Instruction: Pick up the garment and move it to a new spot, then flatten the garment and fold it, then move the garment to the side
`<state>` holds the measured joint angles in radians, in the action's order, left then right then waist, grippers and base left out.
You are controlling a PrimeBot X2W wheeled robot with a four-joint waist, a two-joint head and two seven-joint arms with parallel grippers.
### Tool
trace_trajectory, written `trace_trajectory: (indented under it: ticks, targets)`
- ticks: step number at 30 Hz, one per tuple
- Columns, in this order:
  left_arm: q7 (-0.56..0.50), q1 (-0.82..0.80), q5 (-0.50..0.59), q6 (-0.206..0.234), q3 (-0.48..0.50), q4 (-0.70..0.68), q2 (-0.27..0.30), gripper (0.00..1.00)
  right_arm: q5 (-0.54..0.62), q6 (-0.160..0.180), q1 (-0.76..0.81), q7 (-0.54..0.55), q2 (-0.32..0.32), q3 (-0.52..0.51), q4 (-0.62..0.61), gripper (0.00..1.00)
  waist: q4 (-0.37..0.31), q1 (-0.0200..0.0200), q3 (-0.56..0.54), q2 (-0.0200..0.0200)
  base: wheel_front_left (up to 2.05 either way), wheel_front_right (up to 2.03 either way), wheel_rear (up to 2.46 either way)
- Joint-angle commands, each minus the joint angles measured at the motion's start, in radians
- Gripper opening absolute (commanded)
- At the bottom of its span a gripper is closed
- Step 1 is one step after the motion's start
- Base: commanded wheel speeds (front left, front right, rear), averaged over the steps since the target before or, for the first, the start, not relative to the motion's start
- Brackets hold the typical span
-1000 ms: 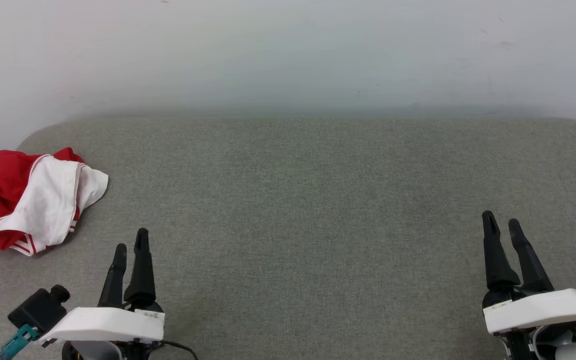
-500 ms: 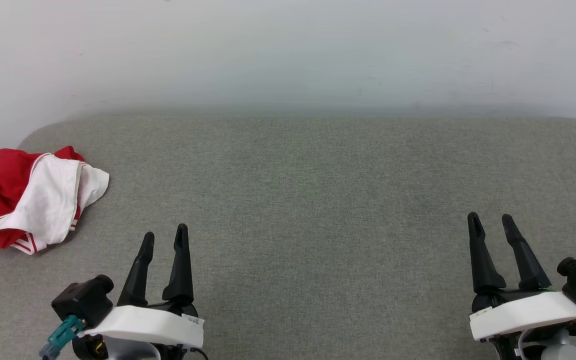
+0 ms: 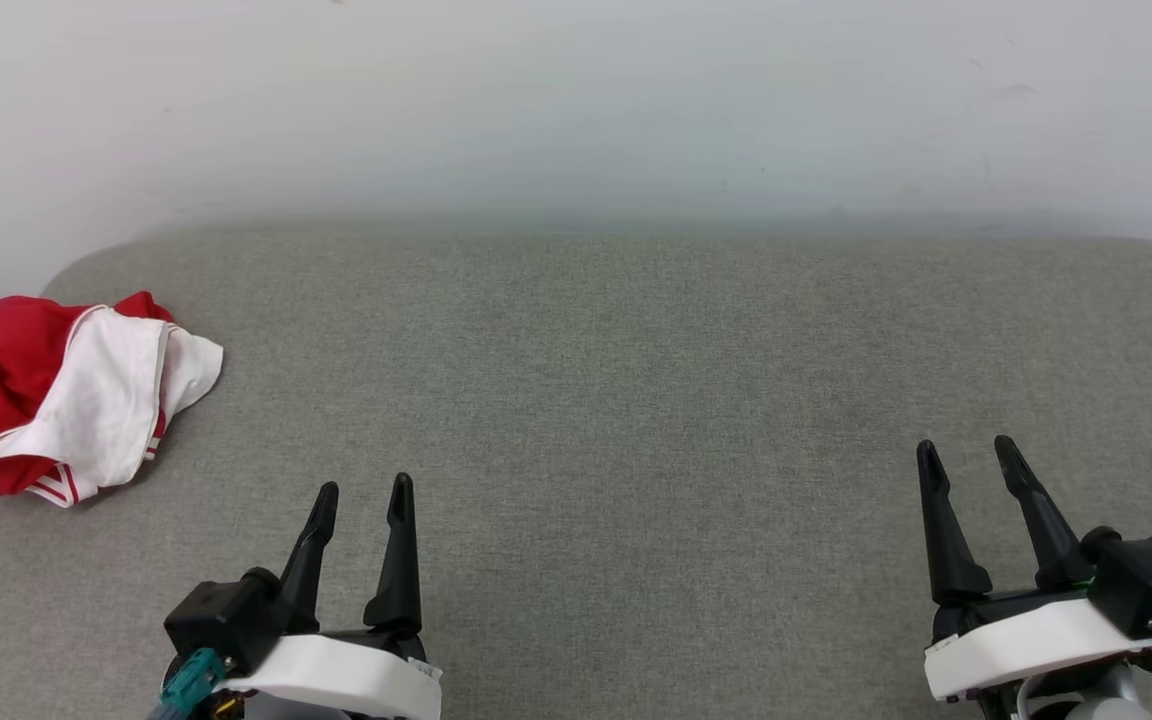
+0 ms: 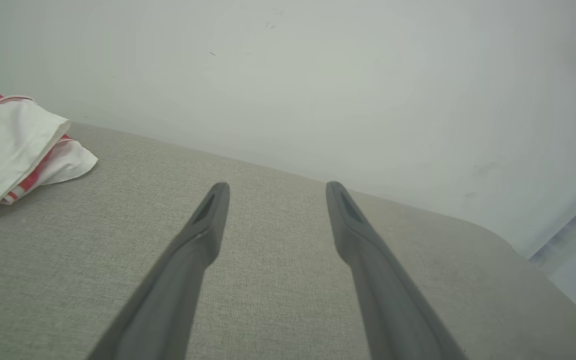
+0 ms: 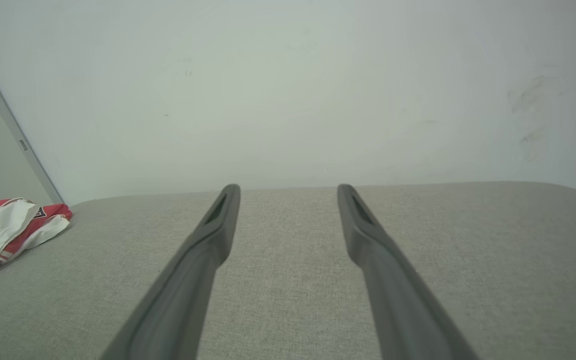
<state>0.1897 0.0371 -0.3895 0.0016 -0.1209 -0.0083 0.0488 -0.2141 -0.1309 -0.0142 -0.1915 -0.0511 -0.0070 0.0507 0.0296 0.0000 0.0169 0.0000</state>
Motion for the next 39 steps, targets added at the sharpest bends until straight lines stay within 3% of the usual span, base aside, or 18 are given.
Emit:
trace_trajectory:
  ticks: [1,18,28,39]
  targets:
    - [0.011,0.007,0.021,0.005,-0.004,-0.004,0.002,1.00,0.024,0.000,0.006,-0.009,0.001,0.001,-0.008,1.00,0.001,0.0000,0.001,0.0000,0.00,0.00,0.00]
    - [0.046,0.017,0.026,-0.038,0.007,0.021,0.002,1.00,0.079,0.000,0.005,-0.044,0.001,0.010,-0.016,1.00,0.005,0.0000,0.014,0.0000,0.00,0.00,0.00]
    - [0.066,0.024,0.022,-0.069,0.024,0.051,0.002,1.00,0.030,0.000,0.013,-0.066,0.001,0.011,0.048,1.00,0.006,0.0000,0.017,0.0000,0.00,0.00,0.00]
    - [0.077,0.023,0.062,-0.072,0.018,0.054,0.002,1.00,0.086,0.000,-0.003,-0.074,0.002,0.005,0.069,1.00,0.009,0.0000,0.022,0.0000,0.00,0.00,0.00]
